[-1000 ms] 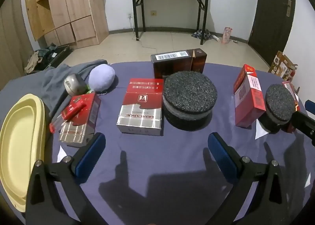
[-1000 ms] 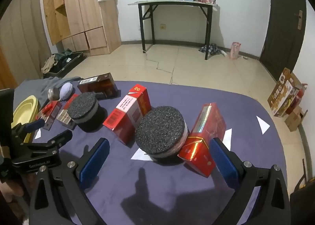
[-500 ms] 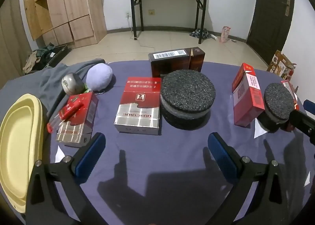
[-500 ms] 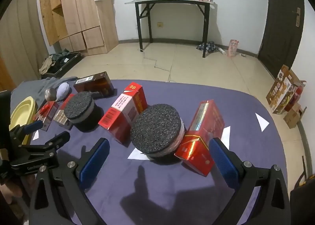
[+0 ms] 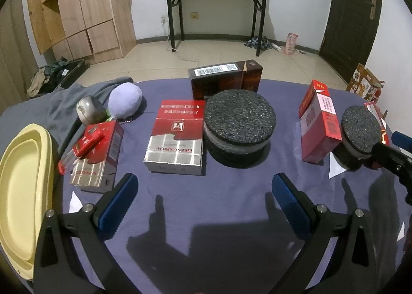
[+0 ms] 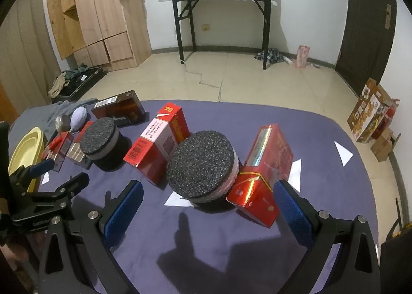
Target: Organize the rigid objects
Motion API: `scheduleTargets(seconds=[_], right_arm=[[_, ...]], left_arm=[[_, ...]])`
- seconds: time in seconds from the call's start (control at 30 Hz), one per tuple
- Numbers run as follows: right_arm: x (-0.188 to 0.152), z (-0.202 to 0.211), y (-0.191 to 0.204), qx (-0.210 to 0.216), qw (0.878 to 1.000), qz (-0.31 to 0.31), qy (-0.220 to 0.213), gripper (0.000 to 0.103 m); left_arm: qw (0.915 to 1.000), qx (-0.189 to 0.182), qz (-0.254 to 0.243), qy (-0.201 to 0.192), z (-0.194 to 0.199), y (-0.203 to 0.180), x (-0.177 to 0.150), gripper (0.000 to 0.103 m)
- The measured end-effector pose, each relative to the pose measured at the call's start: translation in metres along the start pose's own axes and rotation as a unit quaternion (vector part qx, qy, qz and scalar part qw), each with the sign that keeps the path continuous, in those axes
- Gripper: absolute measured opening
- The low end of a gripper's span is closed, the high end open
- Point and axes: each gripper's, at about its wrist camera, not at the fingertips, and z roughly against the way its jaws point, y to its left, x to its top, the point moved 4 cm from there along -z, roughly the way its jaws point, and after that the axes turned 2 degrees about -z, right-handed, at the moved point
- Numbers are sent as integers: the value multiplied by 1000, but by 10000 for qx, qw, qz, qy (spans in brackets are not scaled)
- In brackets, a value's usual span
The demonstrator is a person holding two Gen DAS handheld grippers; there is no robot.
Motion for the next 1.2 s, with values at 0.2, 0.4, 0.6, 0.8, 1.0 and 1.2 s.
scheduleTargets(seconds=[0.2, 0.4, 0.6, 0.8, 1.0, 1.2], right_arm=[[0, 1, -1, 0, 10000, -19, -47, 103], [0, 0, -1, 17, 10000, -12, -14, 103], [-1, 1, -1, 6, 10000, -20, -8, 103], [0, 1, -1, 23, 10000, -8, -12, 103], [-1, -1, -1, 25, 10000, -15, 36, 103], [-1, -3, -1, 8, 10000, 12, 69, 103]], left_arm=[[10000, -12, 35, 31, 1, 0, 1, 103], [10000, -22, -36, 46, -1, -1, 1, 103], [10000, -16, 10, 44, 0, -1, 2, 103], [10000, -49, -48, 53, 0, -4, 2, 103], [9999, -88, -34, 85, 0, -4, 3, 103], [9999, -97, -34, 93, 0, -4, 3, 103]])
